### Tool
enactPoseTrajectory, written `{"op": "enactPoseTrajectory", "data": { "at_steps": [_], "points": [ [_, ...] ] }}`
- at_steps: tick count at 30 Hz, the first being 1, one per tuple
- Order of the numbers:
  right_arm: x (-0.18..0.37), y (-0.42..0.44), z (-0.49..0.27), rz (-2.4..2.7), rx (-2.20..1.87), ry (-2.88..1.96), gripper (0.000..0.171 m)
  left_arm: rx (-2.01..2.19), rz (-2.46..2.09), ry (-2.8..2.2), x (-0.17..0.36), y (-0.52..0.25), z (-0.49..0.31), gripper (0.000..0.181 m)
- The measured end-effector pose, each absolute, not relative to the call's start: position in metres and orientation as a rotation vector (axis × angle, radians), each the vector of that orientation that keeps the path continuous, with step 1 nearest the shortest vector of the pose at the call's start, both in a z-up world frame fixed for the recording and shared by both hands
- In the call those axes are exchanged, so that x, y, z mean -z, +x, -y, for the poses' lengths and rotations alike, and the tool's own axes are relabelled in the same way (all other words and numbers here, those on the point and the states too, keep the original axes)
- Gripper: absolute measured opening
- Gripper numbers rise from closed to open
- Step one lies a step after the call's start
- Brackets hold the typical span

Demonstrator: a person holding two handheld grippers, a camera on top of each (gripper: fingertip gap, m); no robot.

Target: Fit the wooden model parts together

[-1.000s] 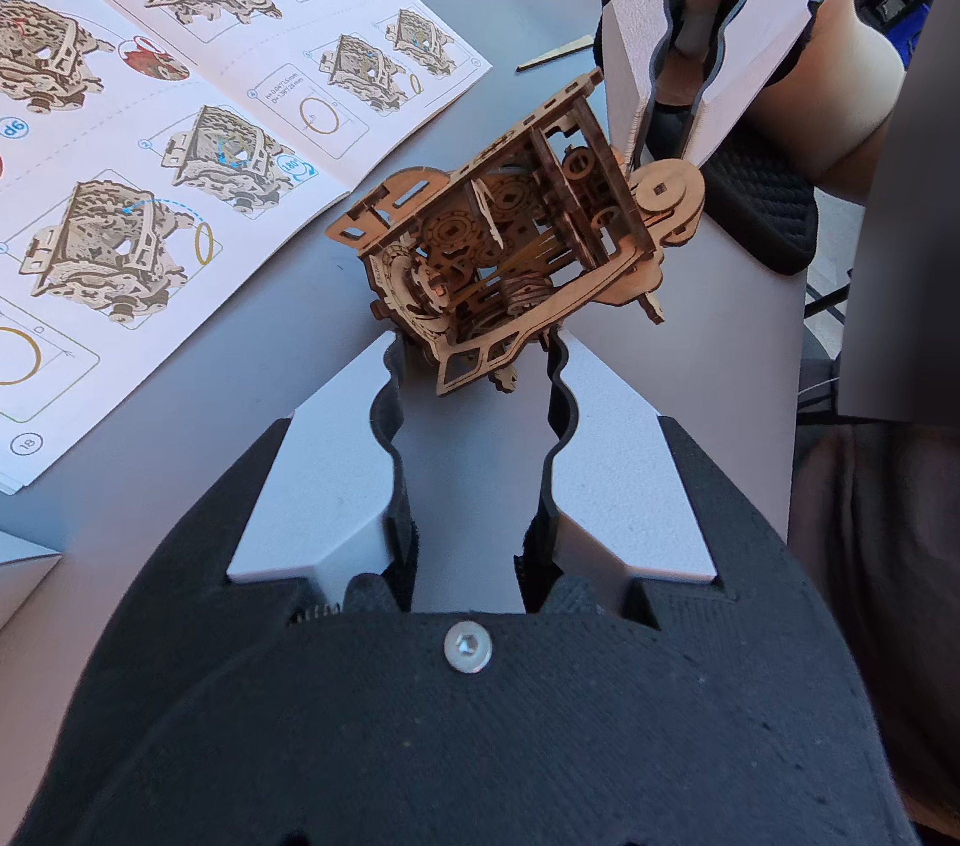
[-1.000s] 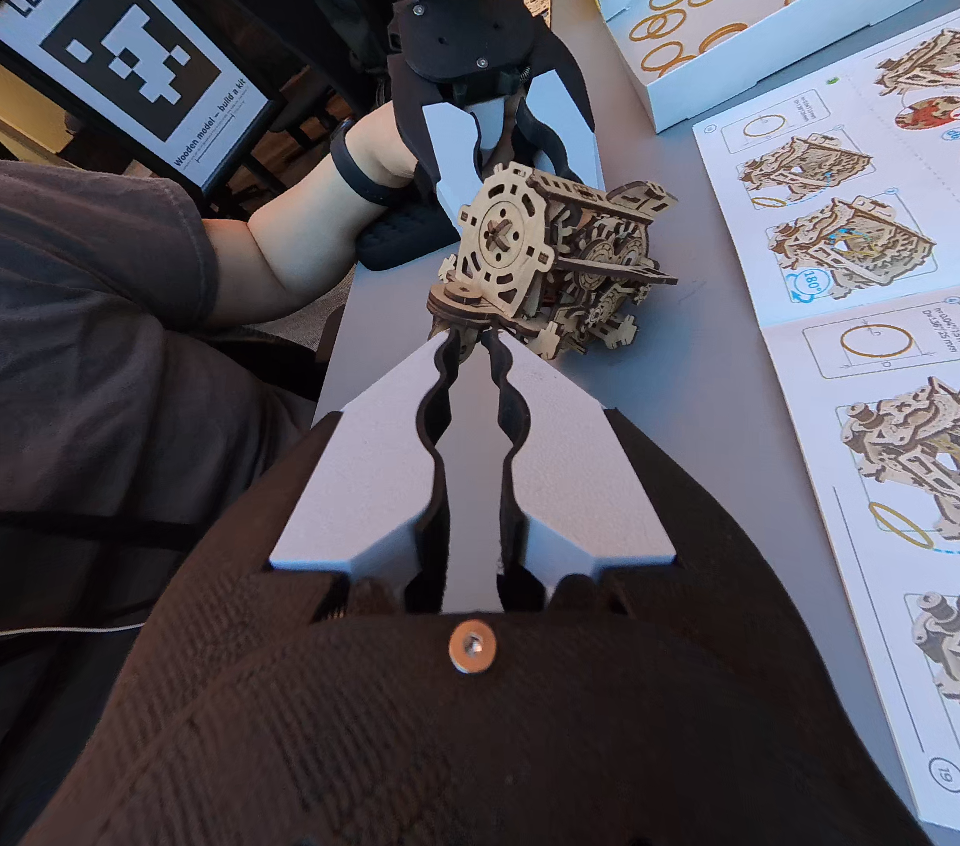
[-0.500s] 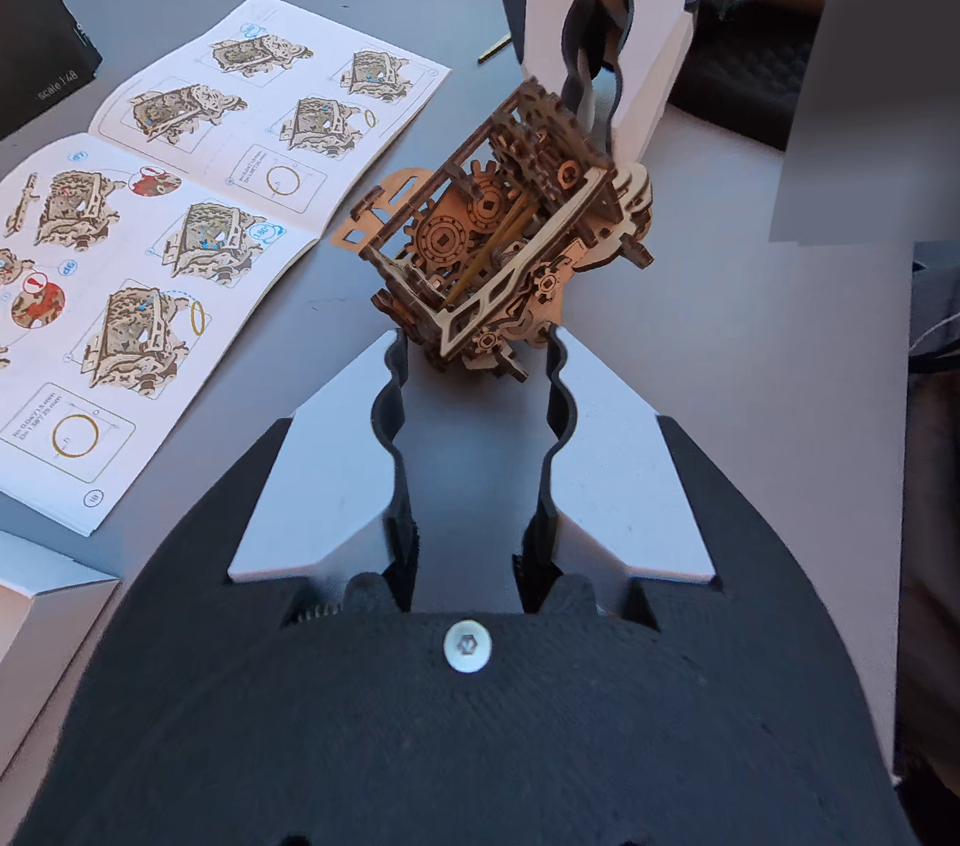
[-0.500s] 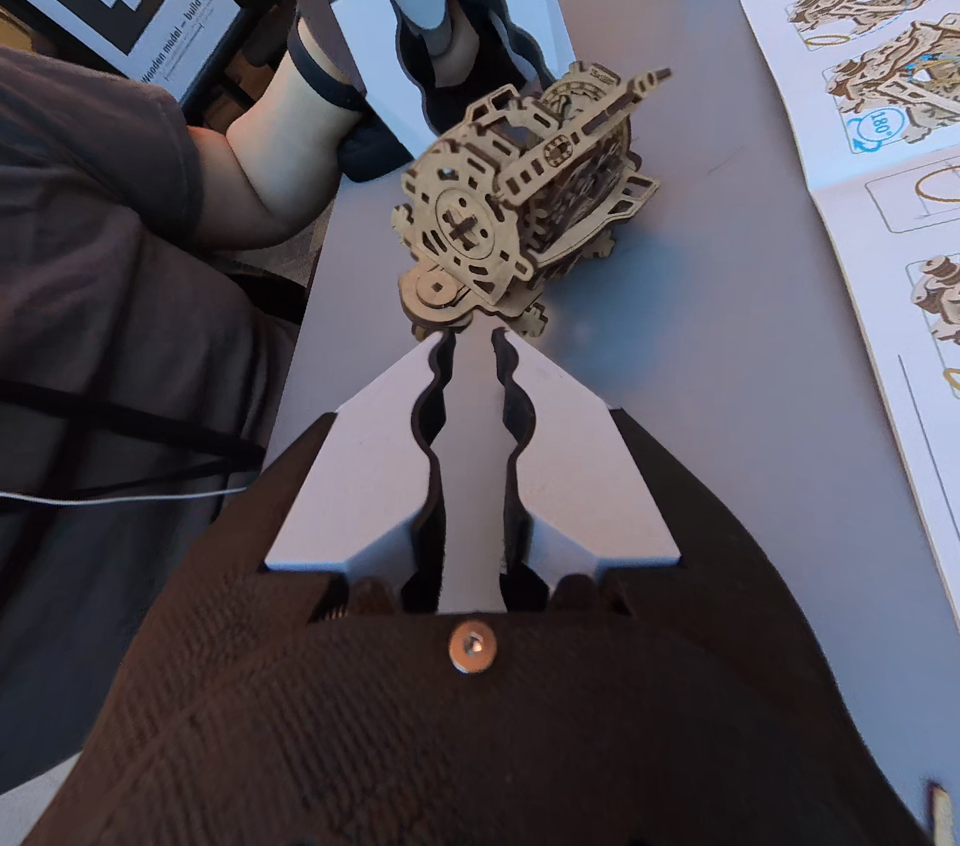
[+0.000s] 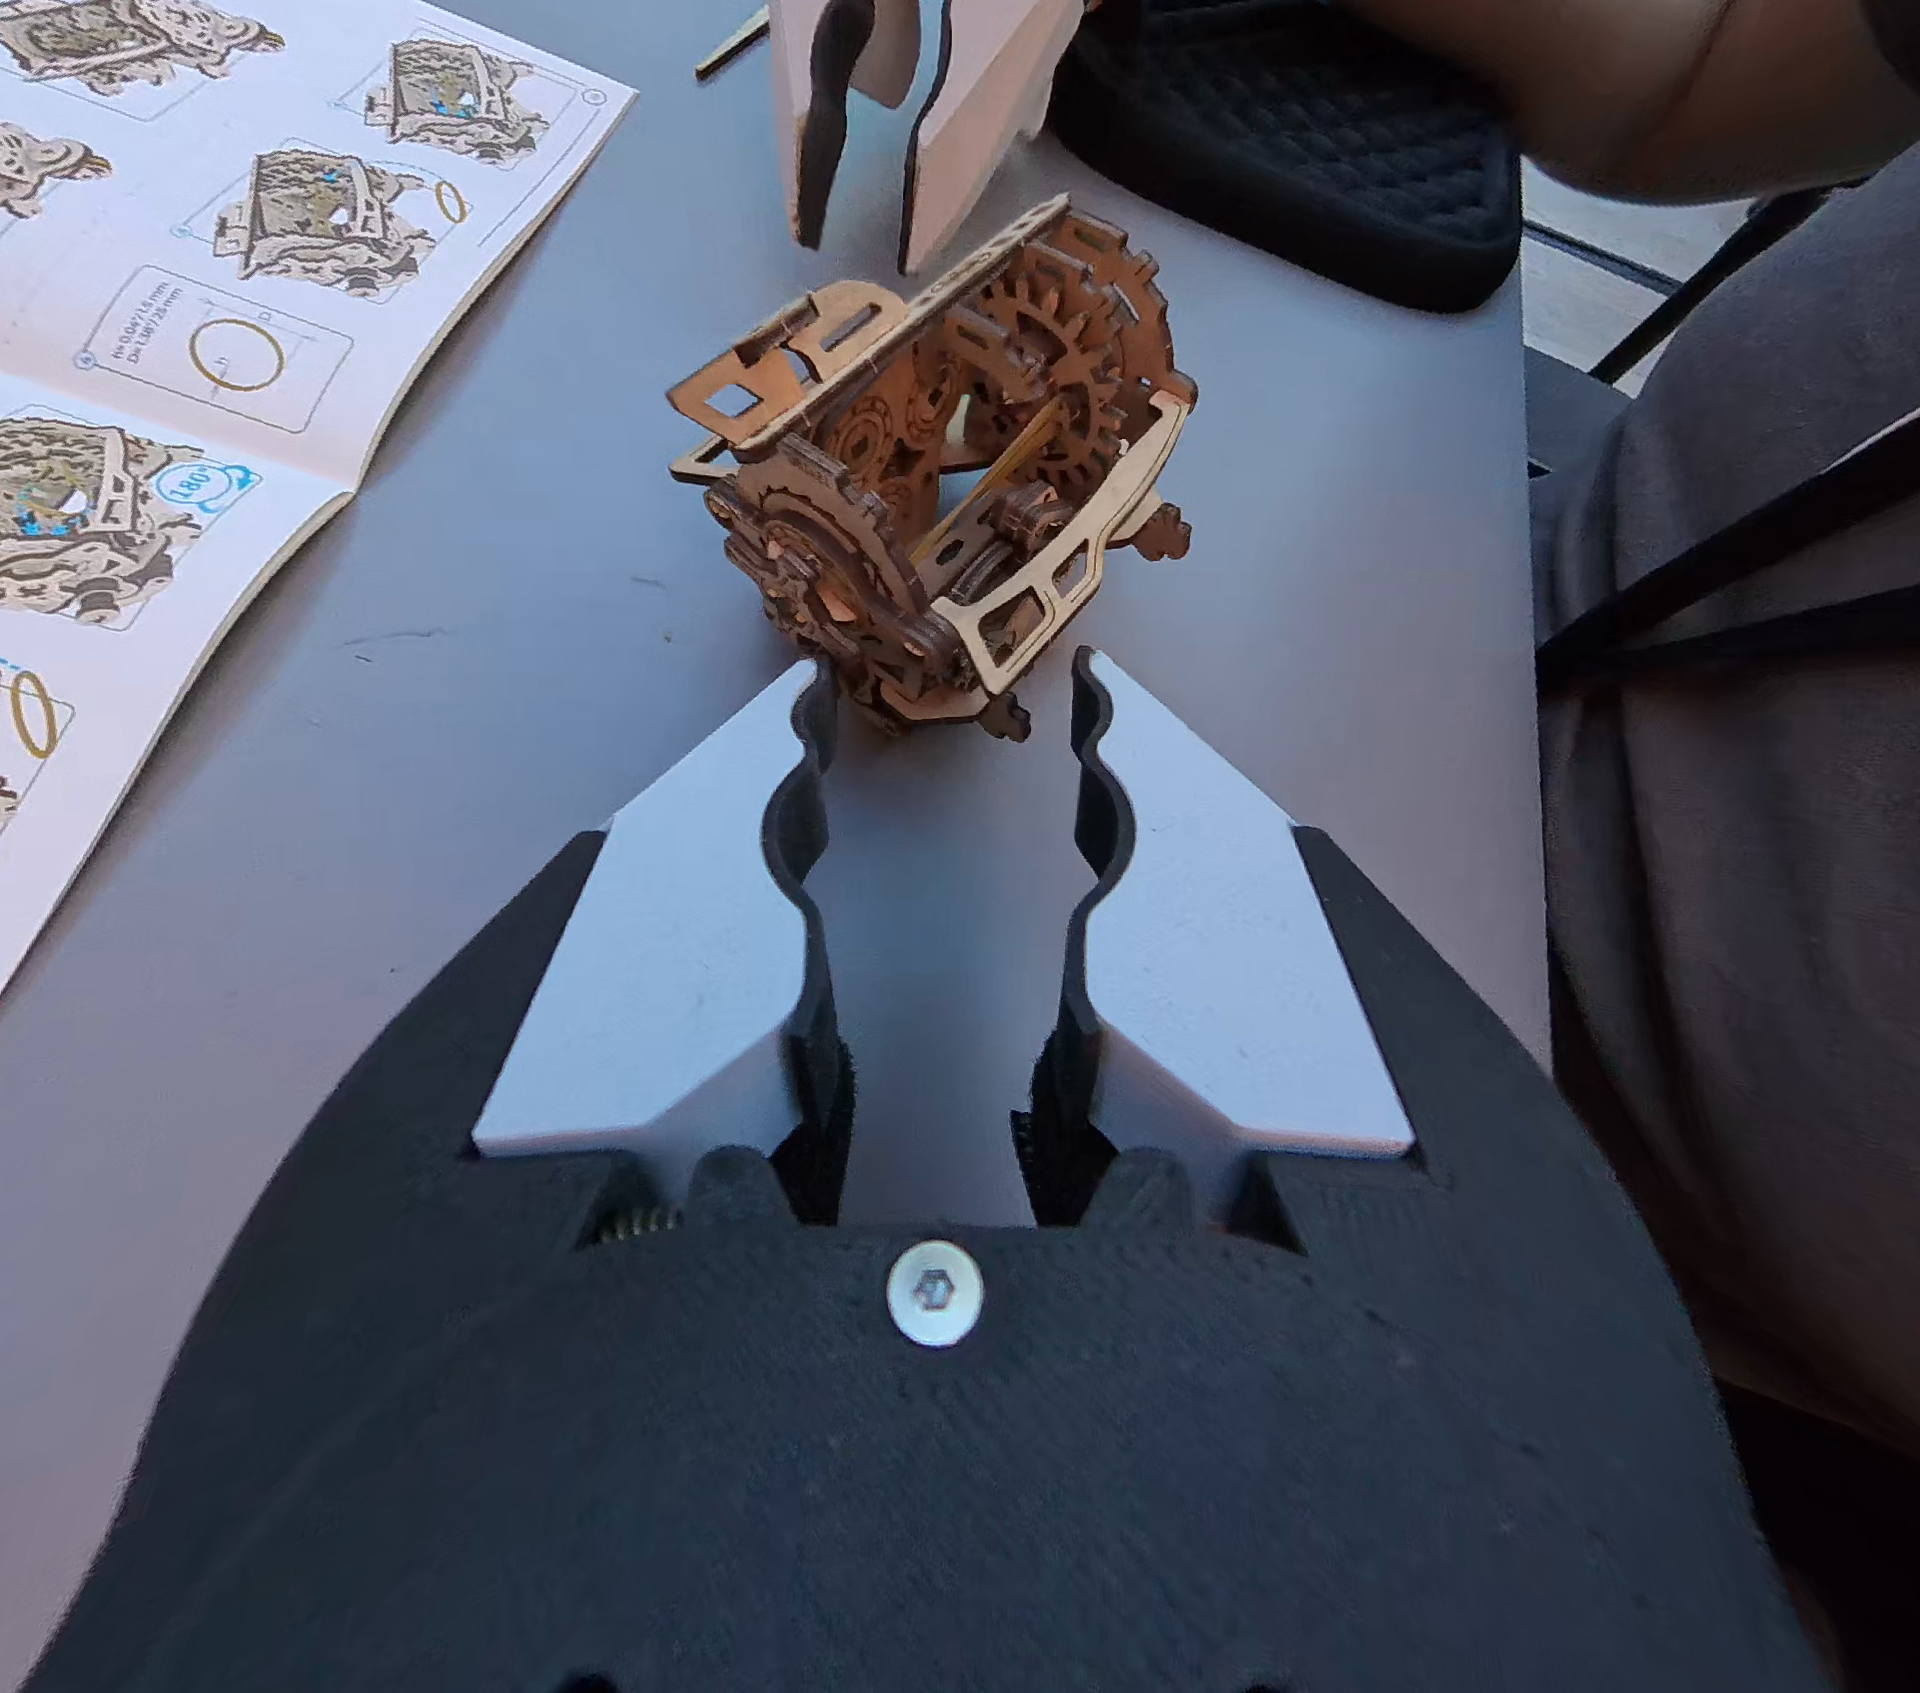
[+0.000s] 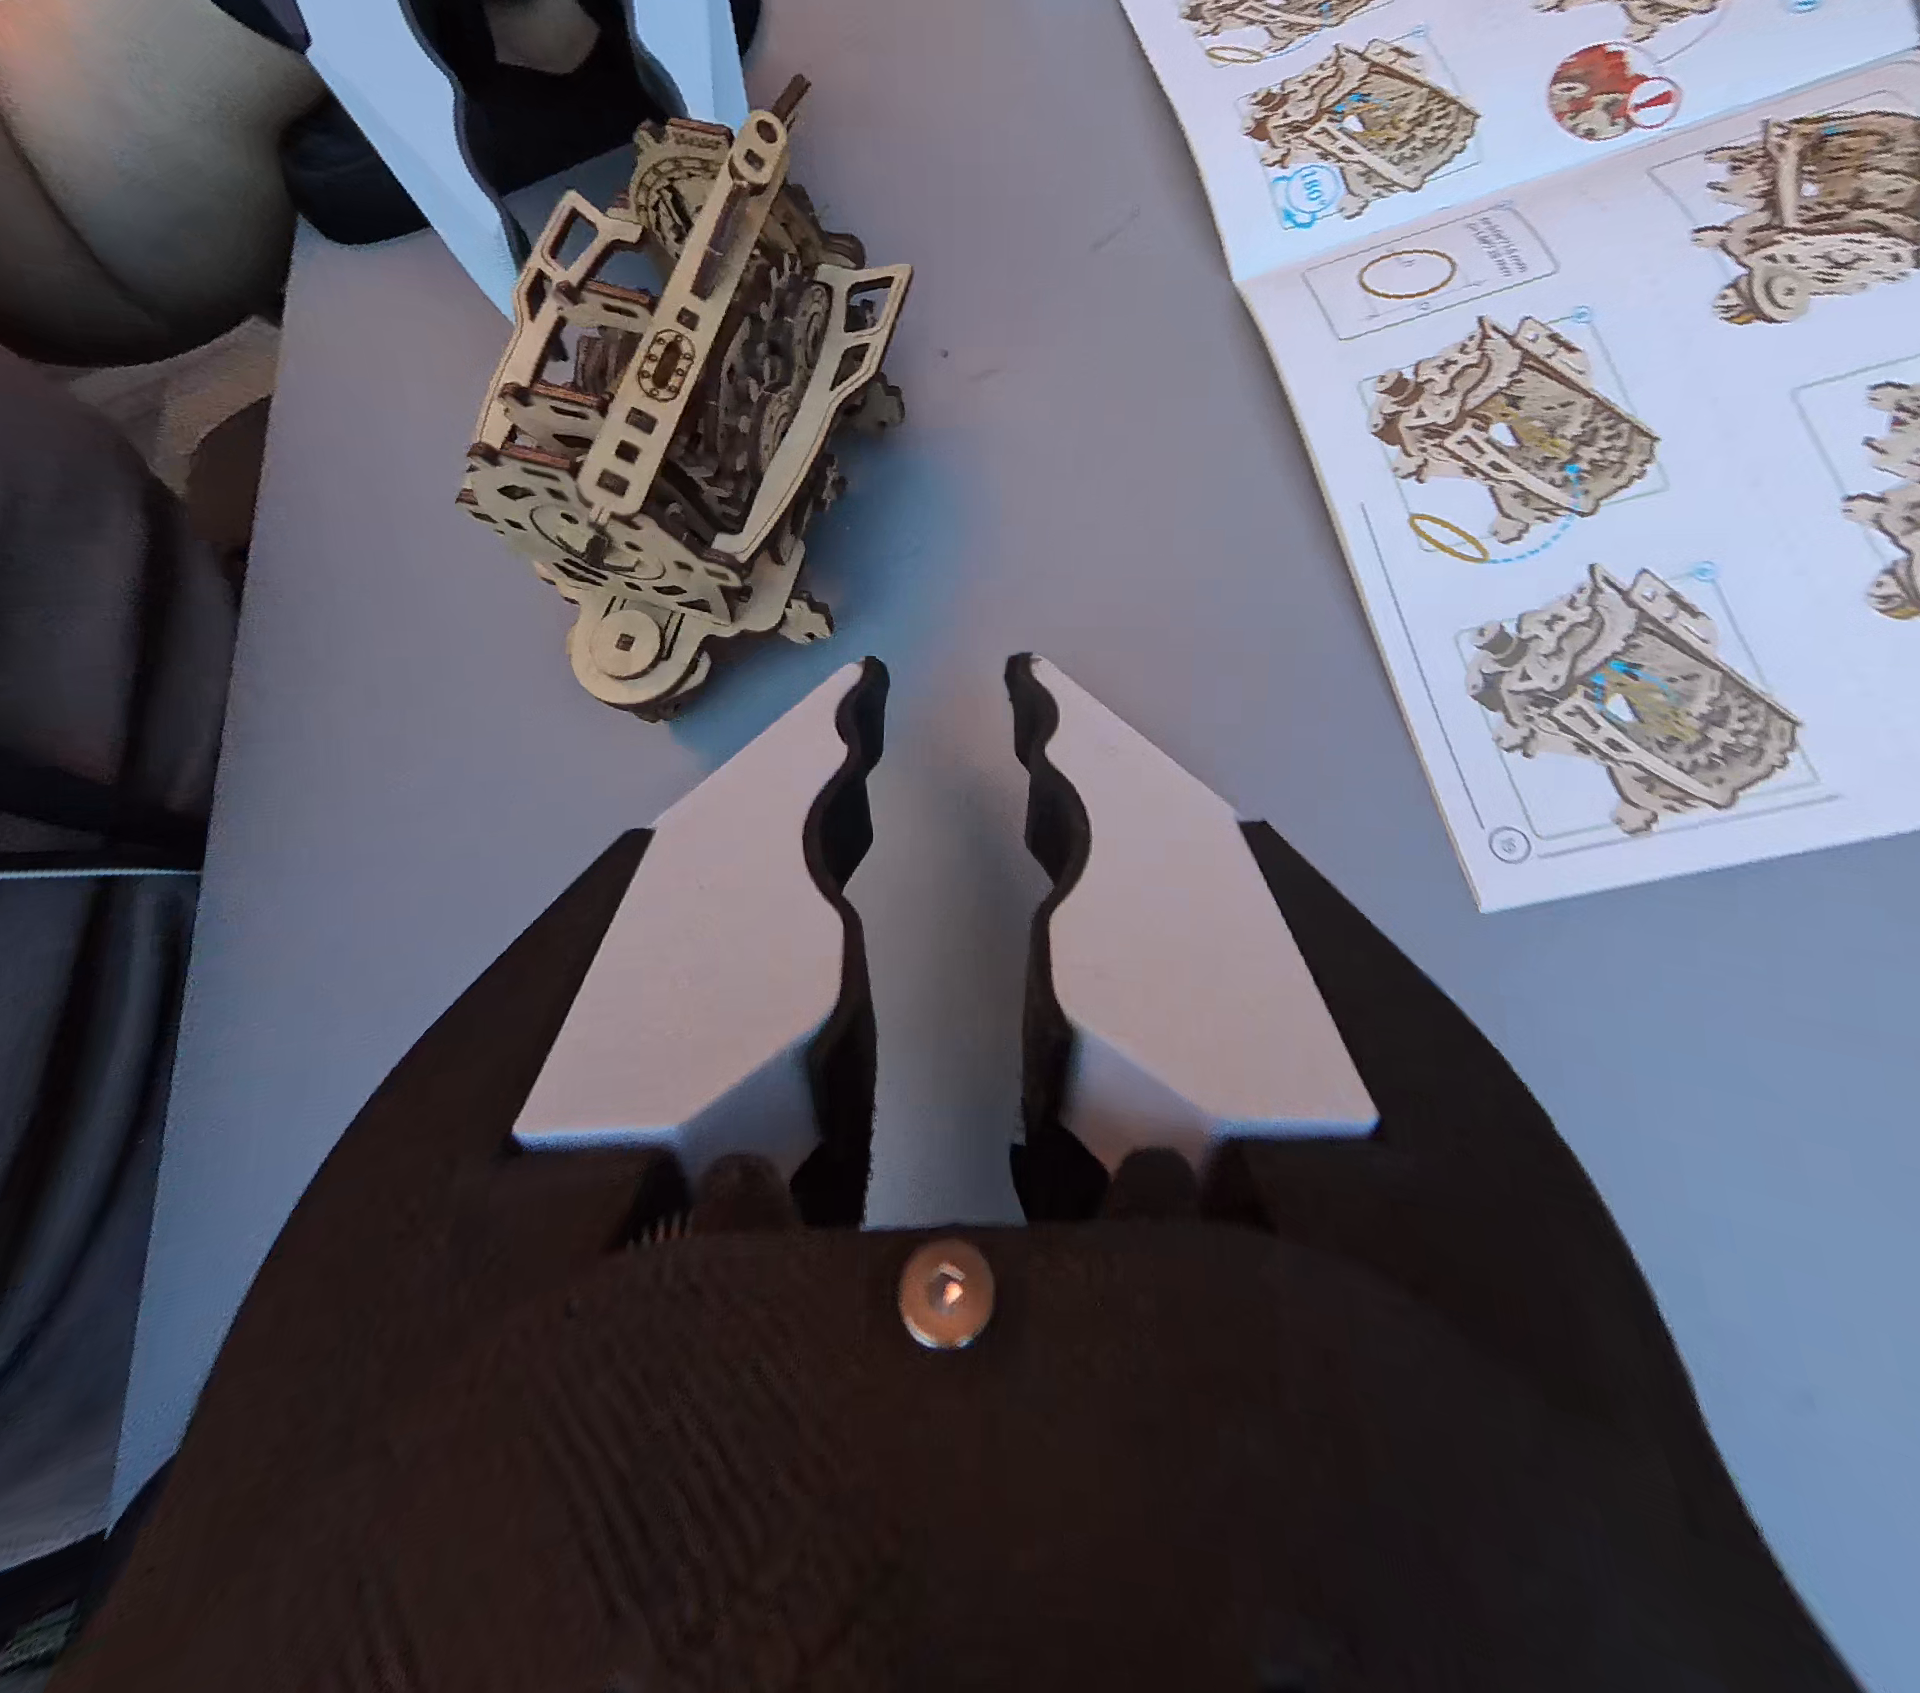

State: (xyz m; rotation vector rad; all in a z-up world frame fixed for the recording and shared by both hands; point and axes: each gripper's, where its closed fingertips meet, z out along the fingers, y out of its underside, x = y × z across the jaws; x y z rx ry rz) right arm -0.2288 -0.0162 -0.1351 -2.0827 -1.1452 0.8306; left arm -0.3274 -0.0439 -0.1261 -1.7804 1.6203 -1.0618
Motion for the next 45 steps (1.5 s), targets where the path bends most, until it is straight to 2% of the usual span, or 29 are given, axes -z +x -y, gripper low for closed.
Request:
{"op": "enactPoseTrajectory", "data": {
  "at_steps": [2, 8, 9, 15, 22, 25, 39, 45],
  "points": [
    [0.134, -0.226, 0.020, 1.141, -0.787, -2.086, 0.026, 1.068, -1.615, -1.789, 0.126, -0.328, 0.044, 0.041],
    [0.125, -0.248, 0.050, 1.245, -0.864, -1.944, 0.091, 1.136, -1.529, -1.829, 0.123, -0.328, 0.037, 0.040],
    [0.123, -0.253, 0.049, 1.213, -0.888, -1.946, 0.097, 1.163, -1.513, -1.836, 0.122, -0.328, 0.036, 0.041],
    [0.125, -0.277, 0.054, 1.131, -1.039, -2.019, 0.095, 1.247, -1.463, -1.881, 0.120, -0.328, 0.033, 0.043],
    [0.135, -0.277, 0.058, 1.215, -0.928, -2.020, 0.058, 1.240, -1.516, -1.868, 0.122, -0.327, 0.039, 0.042],
    [0.129, -0.276, 0.056, 1.183, -0.975, -1.998, 0.050, 1.232, -1.578, -1.851, 0.125, -0.327, 0.047, 0.037],
    [0.118, -0.264, 0.042, 1.117, -0.975, -1.940, 0.049, 1.131, -1.640, -1.807, 0.129, -0.327, 0.052, 0.040],
    [0.112, -0.262, 0.039, 1.070, -0.982, -1.935, 0.057, 1.161, -1.539, -1.800, 0.117, -0.329, 0.041, 0.044]
  ]
}}
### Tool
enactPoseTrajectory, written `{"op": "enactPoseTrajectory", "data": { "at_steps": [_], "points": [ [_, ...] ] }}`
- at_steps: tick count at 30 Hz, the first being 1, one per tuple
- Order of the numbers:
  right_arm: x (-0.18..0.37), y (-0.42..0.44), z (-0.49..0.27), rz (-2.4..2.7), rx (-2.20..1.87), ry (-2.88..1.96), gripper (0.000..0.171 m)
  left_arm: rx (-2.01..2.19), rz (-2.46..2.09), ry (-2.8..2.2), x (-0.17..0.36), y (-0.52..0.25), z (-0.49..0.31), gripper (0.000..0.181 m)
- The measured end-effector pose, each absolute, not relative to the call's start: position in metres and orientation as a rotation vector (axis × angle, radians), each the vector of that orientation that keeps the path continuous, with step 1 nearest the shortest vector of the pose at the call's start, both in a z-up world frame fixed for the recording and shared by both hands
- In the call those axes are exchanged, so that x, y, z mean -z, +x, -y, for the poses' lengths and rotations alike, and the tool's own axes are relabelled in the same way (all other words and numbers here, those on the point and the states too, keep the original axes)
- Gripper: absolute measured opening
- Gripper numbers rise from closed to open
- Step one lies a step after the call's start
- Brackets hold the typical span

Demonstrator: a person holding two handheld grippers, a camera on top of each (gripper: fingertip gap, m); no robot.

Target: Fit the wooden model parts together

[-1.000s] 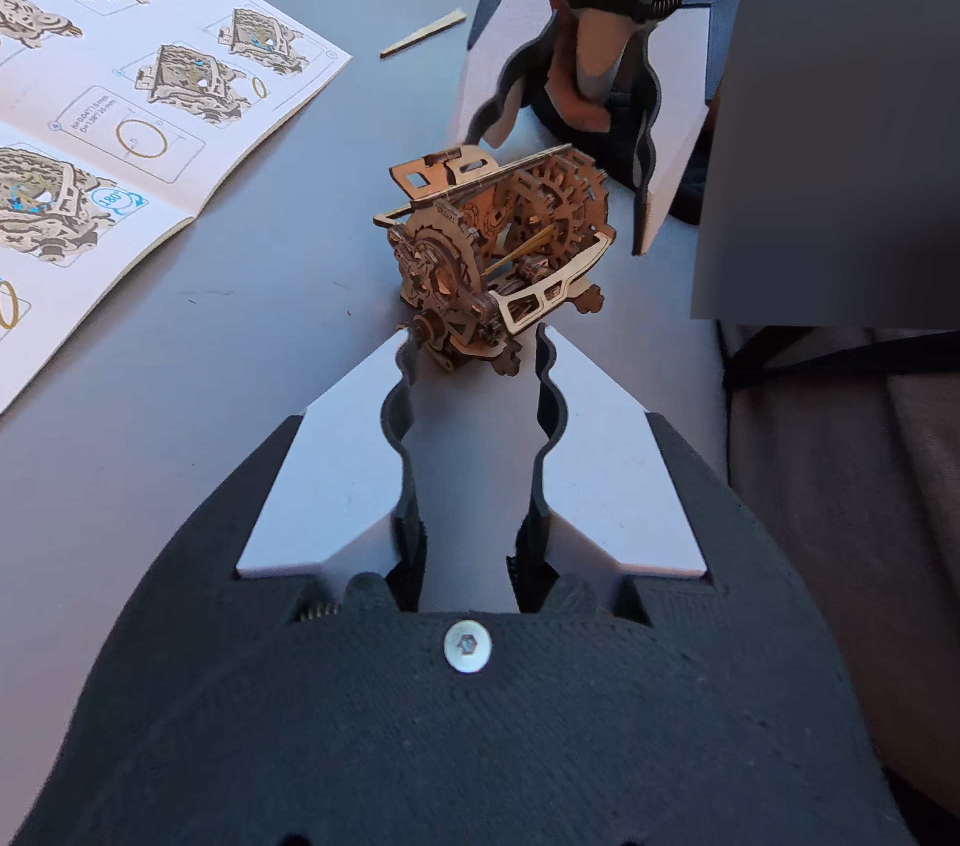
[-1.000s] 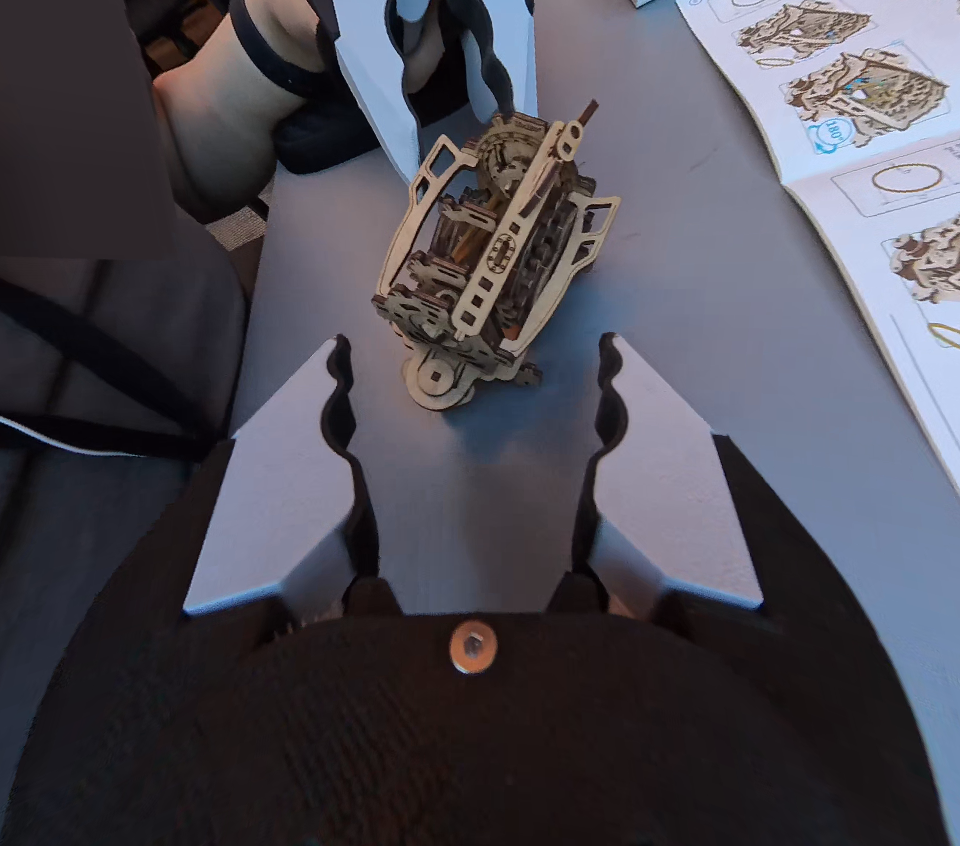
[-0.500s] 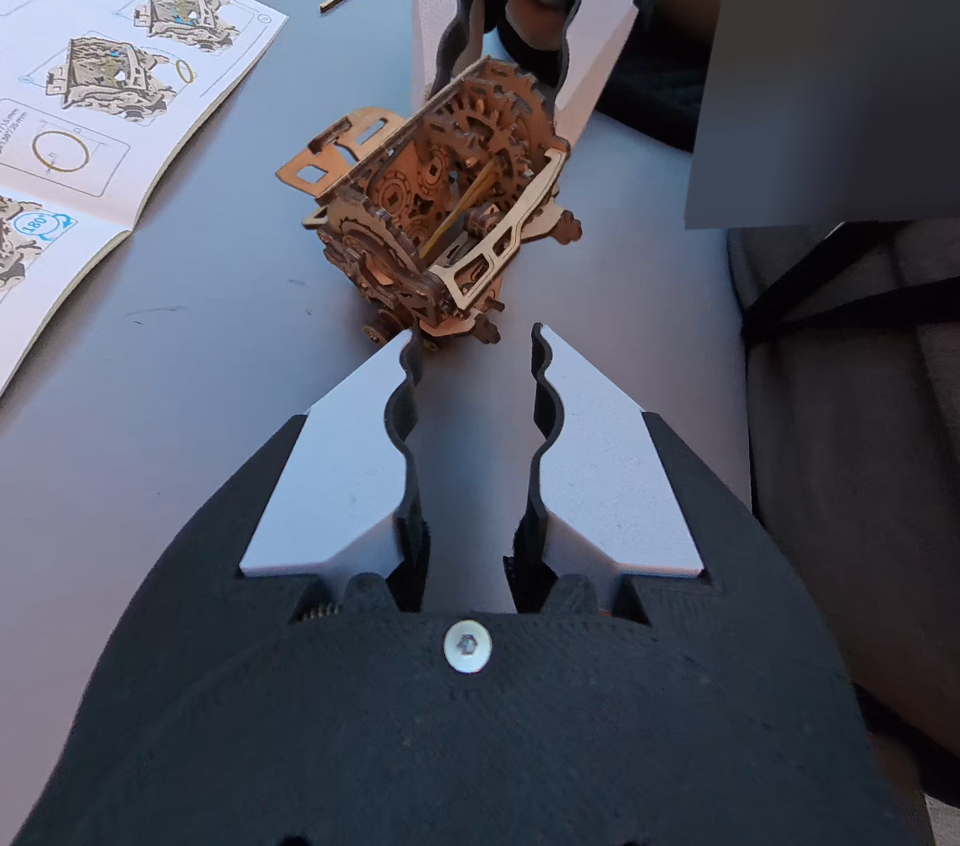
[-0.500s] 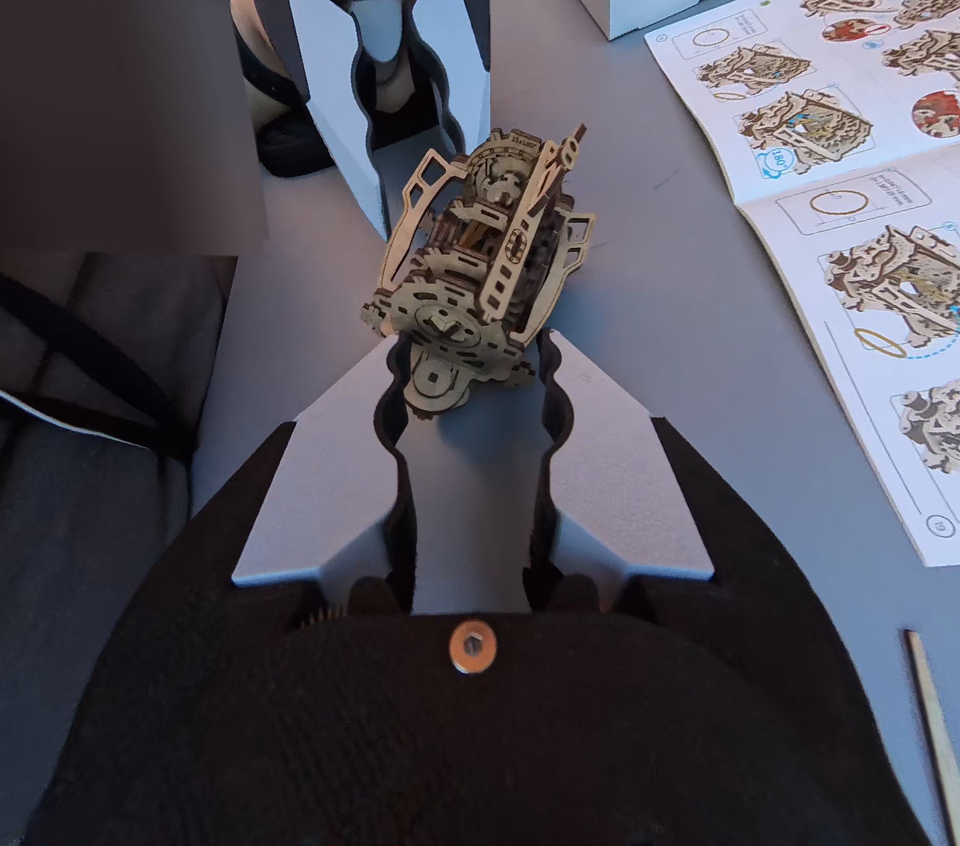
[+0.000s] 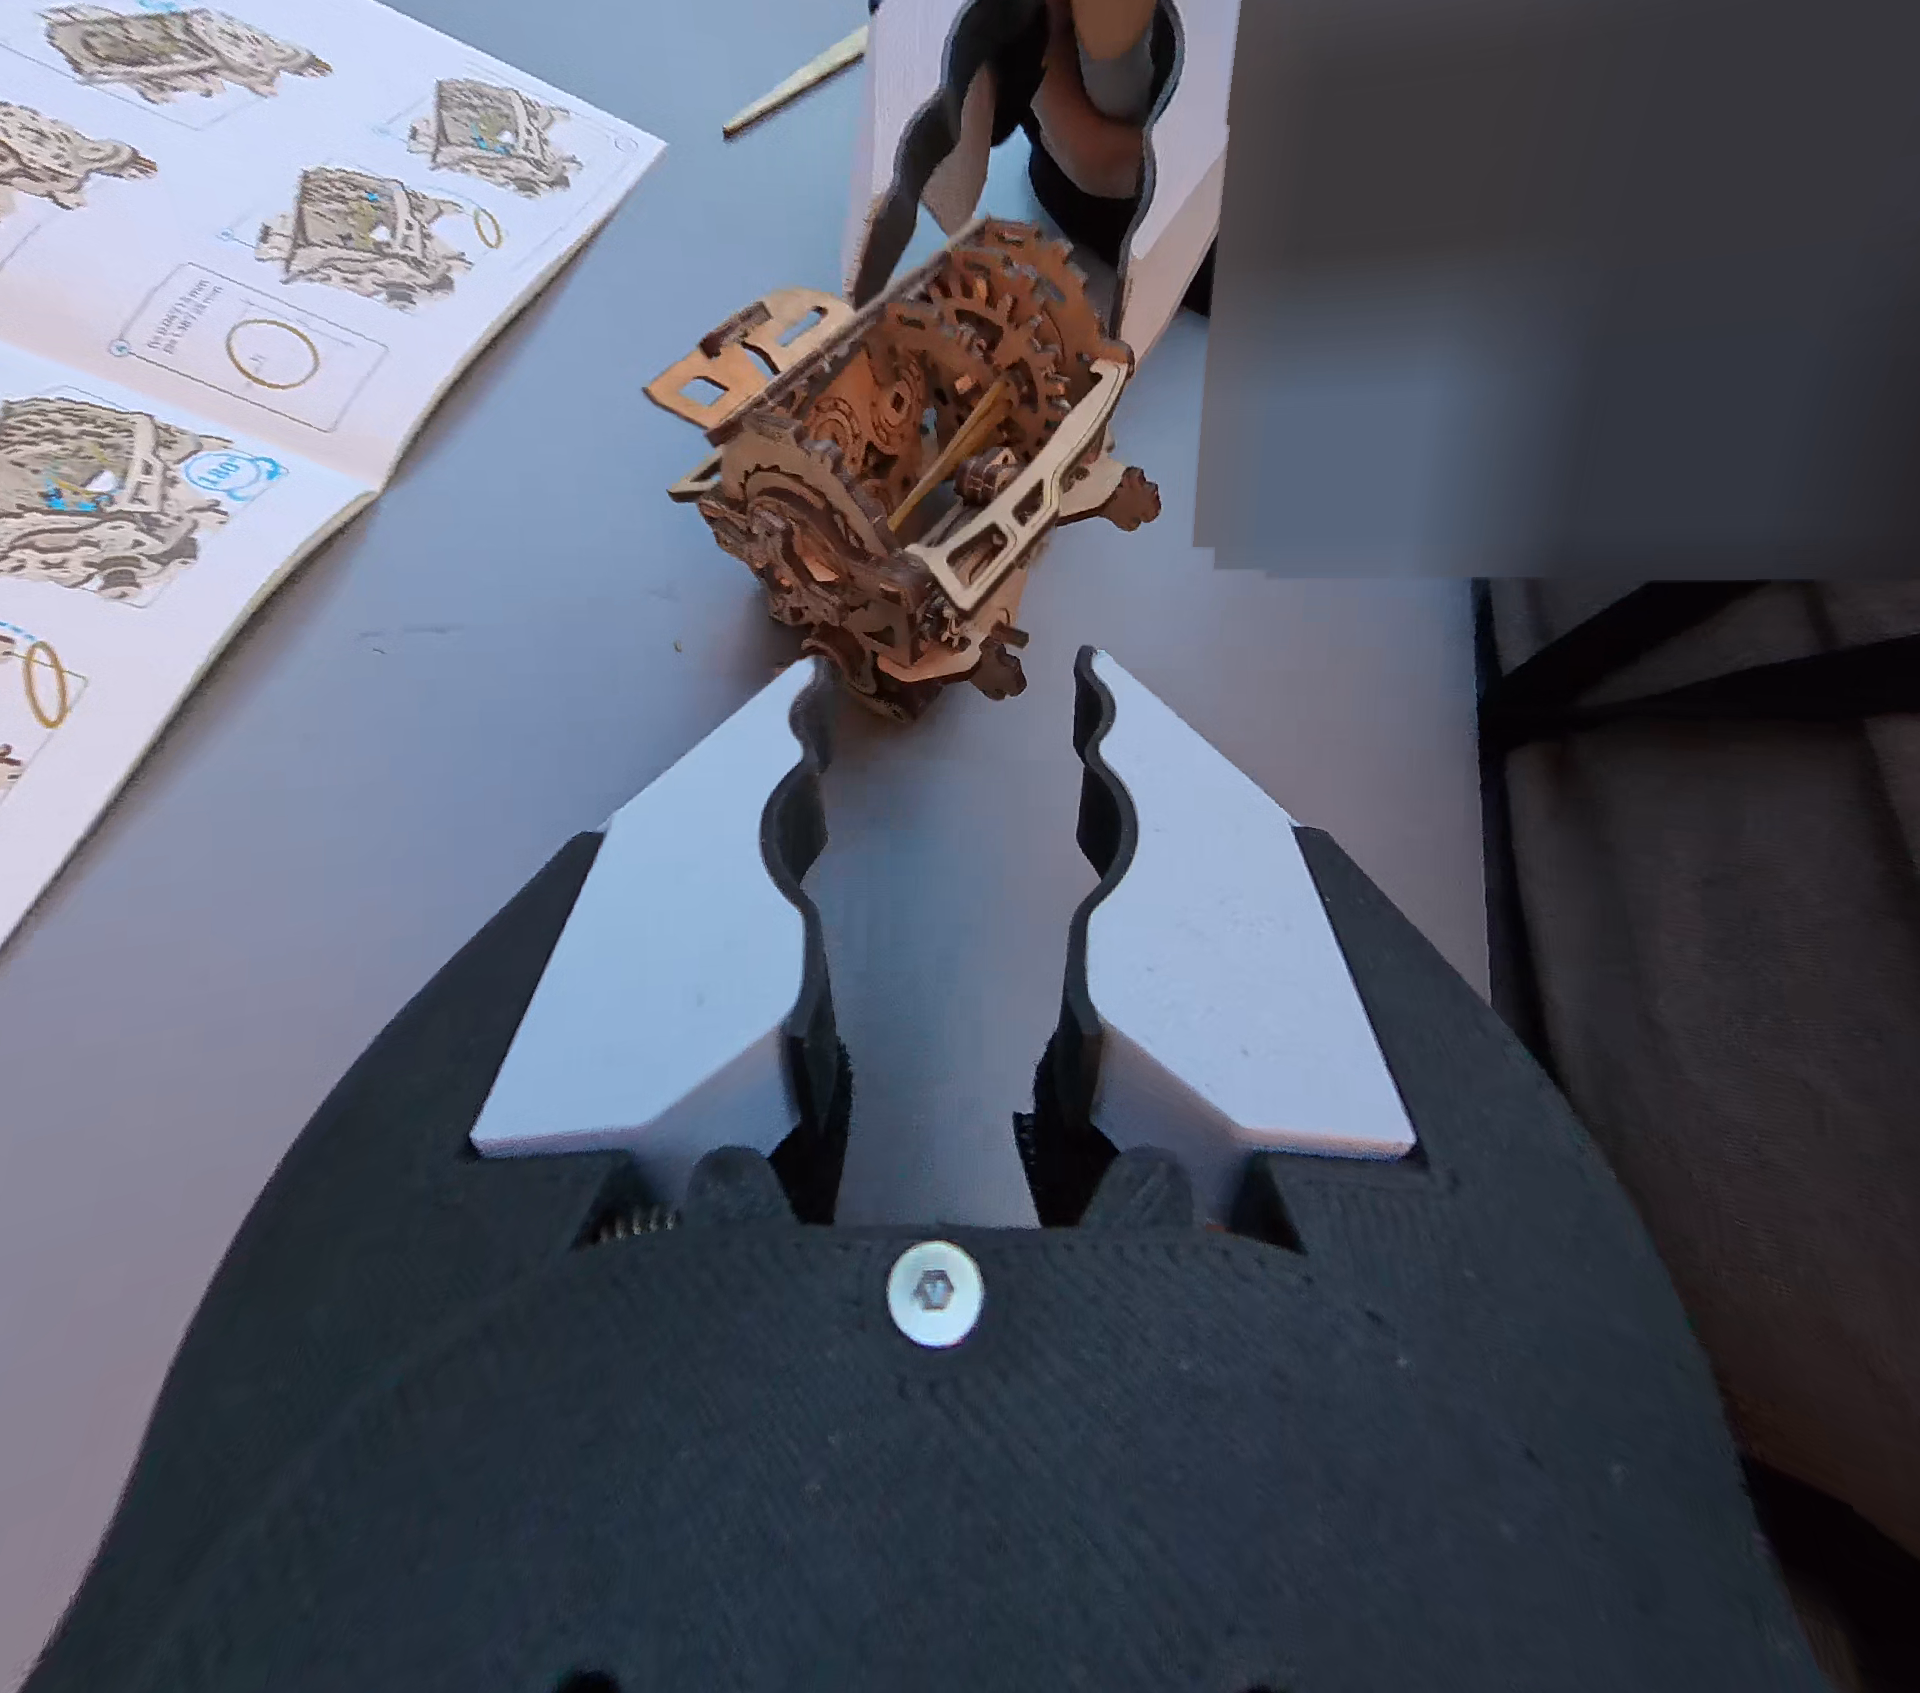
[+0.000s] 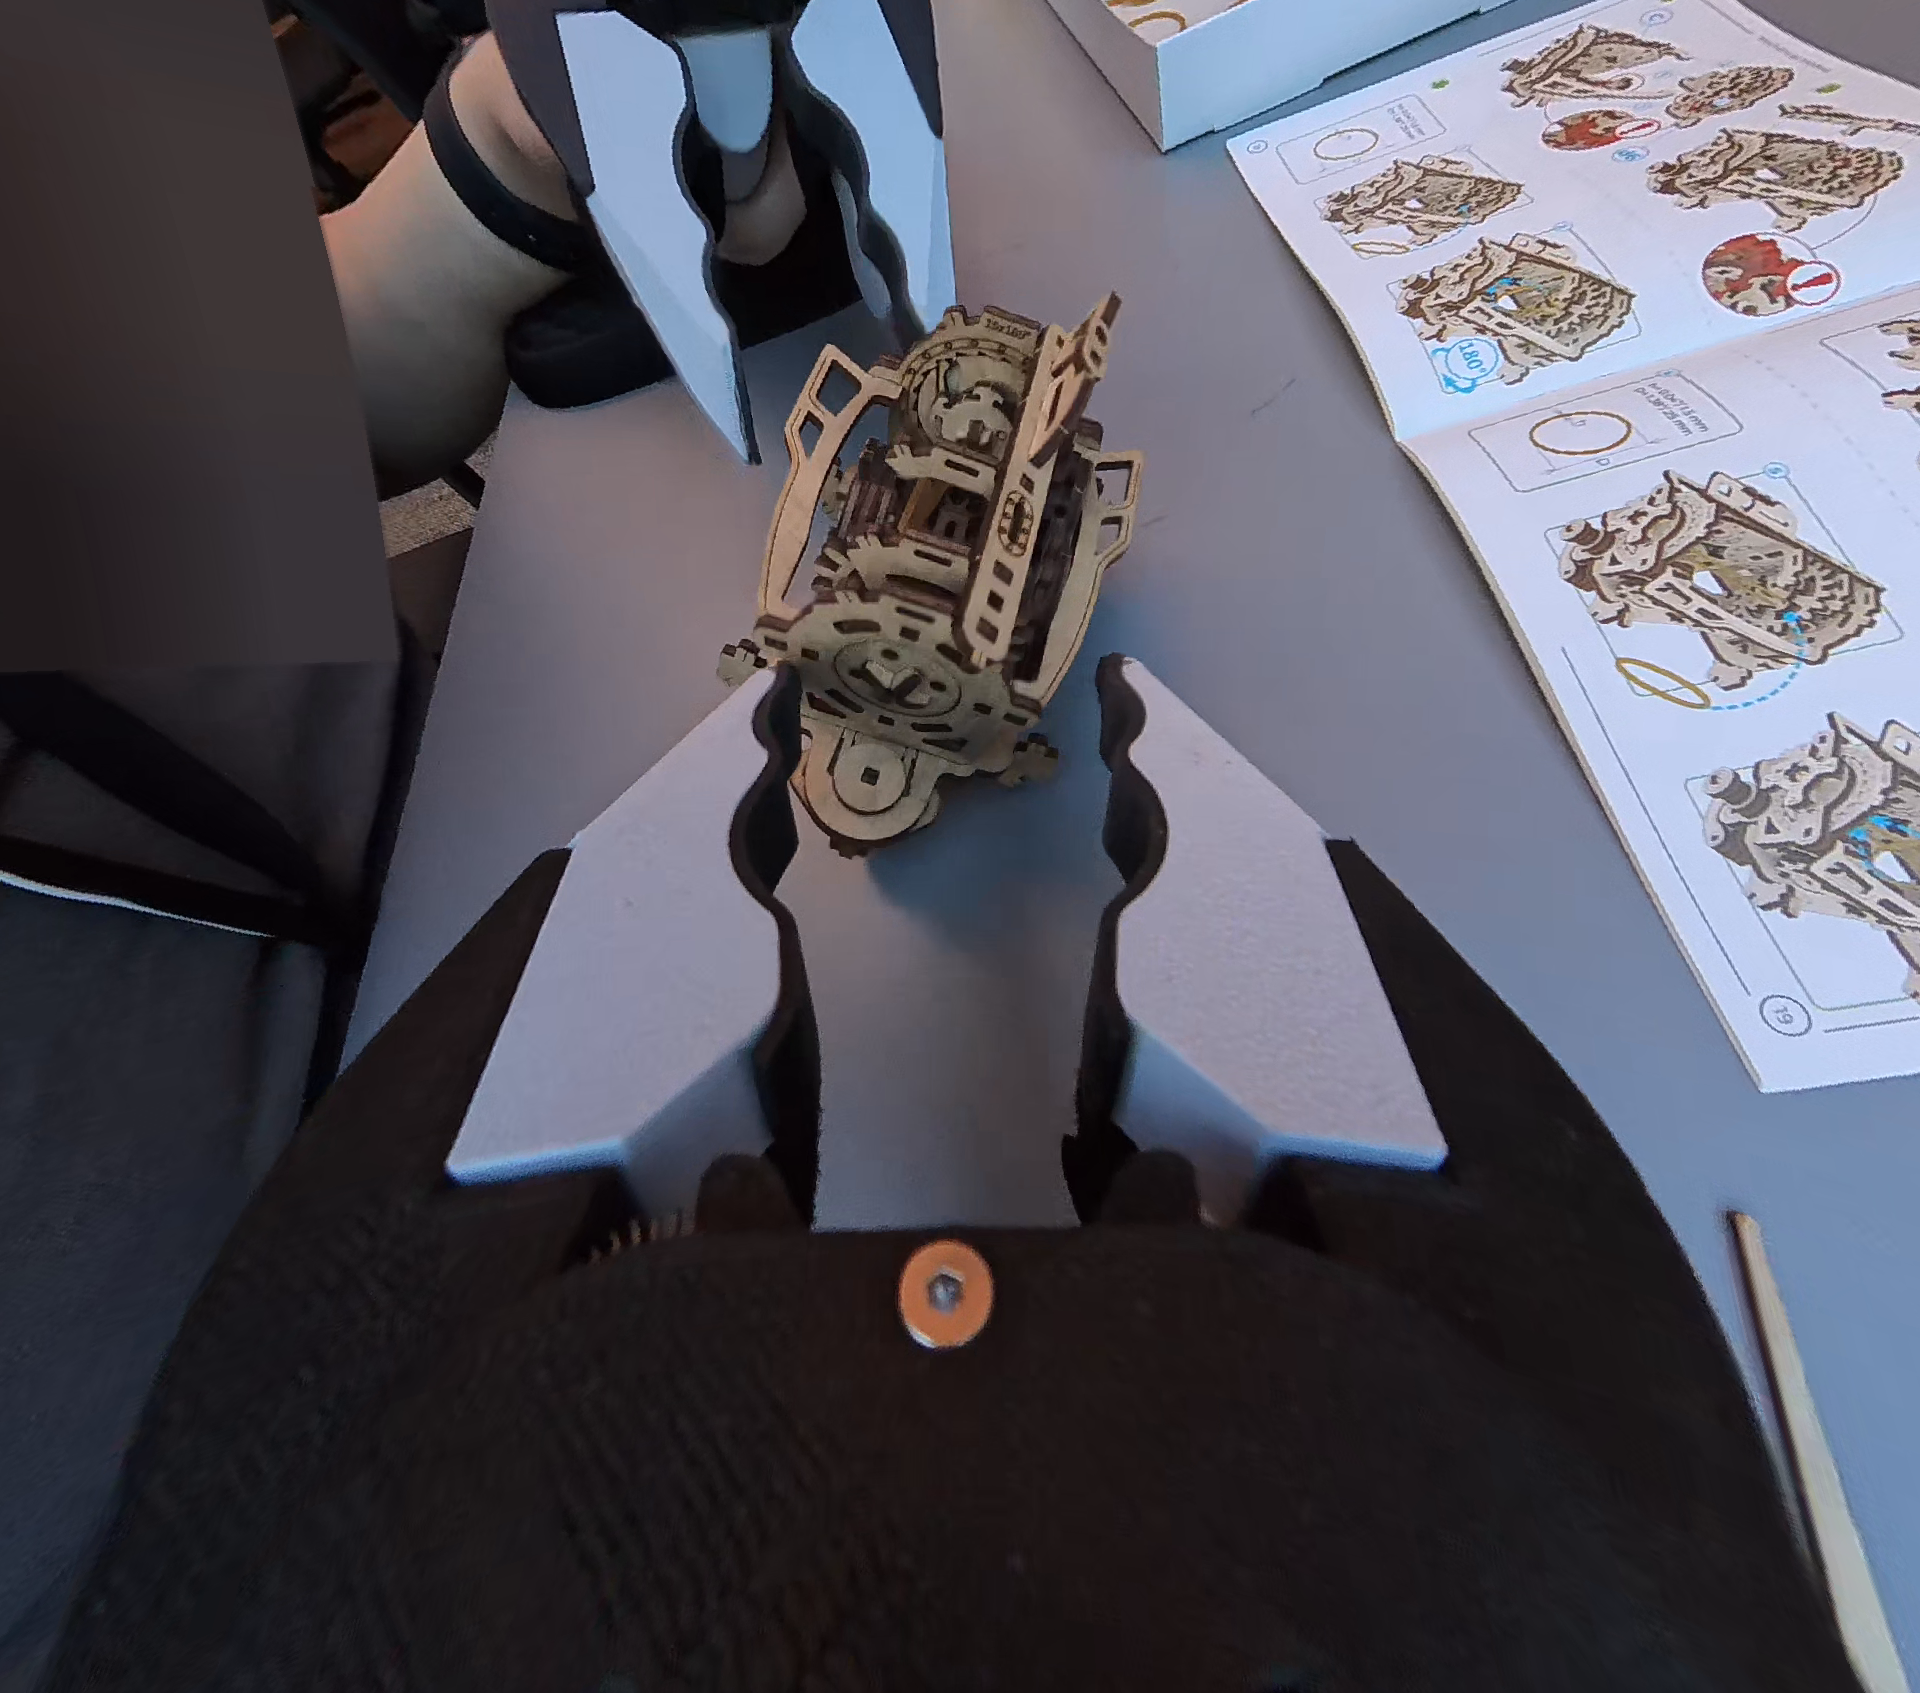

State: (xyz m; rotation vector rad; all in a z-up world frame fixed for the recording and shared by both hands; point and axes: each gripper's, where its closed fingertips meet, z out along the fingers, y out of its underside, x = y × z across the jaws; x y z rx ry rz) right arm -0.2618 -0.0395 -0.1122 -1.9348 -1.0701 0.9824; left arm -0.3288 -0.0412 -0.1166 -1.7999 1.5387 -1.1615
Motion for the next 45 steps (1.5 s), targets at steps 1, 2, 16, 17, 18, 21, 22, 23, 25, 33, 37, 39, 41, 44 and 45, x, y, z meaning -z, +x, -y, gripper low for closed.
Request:
{"op": "enactPoseTrajectory", "data": {
  "at_steps": [1, 2, 16, 17, 18, 21, 22, 23, 25, 33, 37, 39, 41, 44, 45],
  "points": [
    [0.113, -0.260, 0.038, 1.073, -0.961, -1.936, 0.060, 1.169, -1.510, -1.797, 0.113, -0.330, 0.038, 0.045],
    [0.113, -0.257, 0.036, 1.078, -0.932, -1.933, 0.064, 1.175, -1.481, -1.794, 0.108, -0.331, 0.035, 0.046],
    [0.041, -0.197, -0.015, 0.770, -0.666, -1.657, 0.101, 0.497, -0.966, -1.840, 0.052, -0.398, -0.082, 0.089],
    [0.036, -0.185, -0.025, 0.735, -0.568, -1.662, 0.105, 0.392, -0.943, -1.838, 0.045, -0.407, -0.091, 0.093],
    [0.033, -0.174, -0.034, 0.699, -0.465, -1.686, 0.105, 0.295, -0.931, -1.838, 0.038, -0.414, -0.100, 0.095],
    [0.028, -0.159, -0.050, 0.721, -0.238, -1.749, 0.104, 0.083, -0.939, -1.892, 0.035, -0.426, -0.118, 0.112],
    [0.029, -0.156, -0.056, 0.735, -0.154, -1.776, 0.103, 0.038, -0.958, -1.928, 0.039, -0.428, -0.121, 0.114],
    [0.032, -0.153, -0.063, 0.749, -0.076, -1.810, 0.102, 0.006, -0.977, -1.968, 0.044, -0.429, -0.123, 0.113],
    [0.047, -0.156, -0.071, 0.780, -0.040, -1.911, 0.099, 0.053, -1.002, -2.033, 0.052, -0.421, -0.126, 0.105],
    [0.102, -0.167, -0.090, 0.774, -0.123, -2.018, 0.077, 0.136, -0.950, -1.942, 0.060, -0.399, -0.159, 0.093],
    [0.121, -0.157, -0.091, 0.778, -0.049, -2.052, 0.078, 0.180, -0.936, -2.004, 0.100, -0.388, -0.149, 0.095],
    [0.116, -0.162, -0.093, 0.744, -0.088, -2.022, 0.078, 0.159, -0.945, -2.036, 0.110, -0.383, -0.148, 0.100],
    [0.112, -0.163, -0.092, 0.718, -0.103, -2.003, 0.080, 0.128, -0.925, -2.023, 0.110, -0.382, -0.151, 0.101],
    [0.104, -0.161, -0.092, 0.698, -0.080, -1.974, 0.082, 0.094, -0.894, -2.016, 0.107, -0.386, -0.154, 0.103],
    [0.101, -0.160, -0.093, 0.690, -0.069, -1.961, 0.083, 0.085, -0.885, -2.015, 0.106, -0.388, -0.154, 0.103]
  ]
}}
